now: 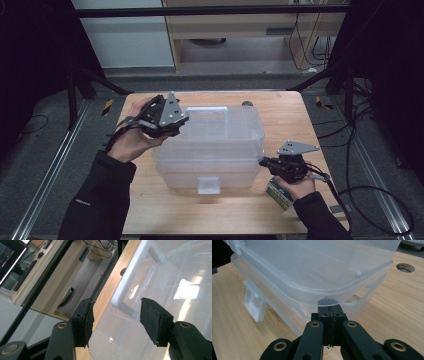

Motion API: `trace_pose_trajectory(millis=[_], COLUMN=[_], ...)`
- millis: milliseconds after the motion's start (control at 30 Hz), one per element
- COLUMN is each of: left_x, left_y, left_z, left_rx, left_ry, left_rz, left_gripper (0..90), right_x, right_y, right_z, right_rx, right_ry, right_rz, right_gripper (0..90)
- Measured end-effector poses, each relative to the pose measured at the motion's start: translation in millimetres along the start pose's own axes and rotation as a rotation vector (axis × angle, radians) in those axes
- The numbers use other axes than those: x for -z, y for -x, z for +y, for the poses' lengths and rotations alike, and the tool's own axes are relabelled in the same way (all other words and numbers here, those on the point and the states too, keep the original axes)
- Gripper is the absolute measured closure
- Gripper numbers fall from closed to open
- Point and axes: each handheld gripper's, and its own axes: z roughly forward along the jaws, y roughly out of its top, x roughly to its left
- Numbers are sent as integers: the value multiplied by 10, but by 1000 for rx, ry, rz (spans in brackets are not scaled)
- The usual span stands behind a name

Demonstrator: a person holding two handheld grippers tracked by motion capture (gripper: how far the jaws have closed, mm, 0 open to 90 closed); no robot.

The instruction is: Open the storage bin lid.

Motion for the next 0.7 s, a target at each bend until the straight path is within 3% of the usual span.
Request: trace_pose_trajectory(millis=[100,200,467,700], left_x=[118,209,427,644], left_y=[-26,-63,-157,-166], left_z=[-127,-272,-689,-1023], left_rx=[66,172,398,512], left_ry=[31,75,167,234], left_rz=[20,47,142,236], left_gripper=[449,460,524,602], right_x=[1,-2,-1,-1], right_y=[-2,-2,-2,-2], right_z=[0,1,1,1], right_rx=[-1,-2,-3,-4], right_ry=[0,-2,-3,-4], right_rz=[0,0,0,0], right_gripper=[899,899,897,897])
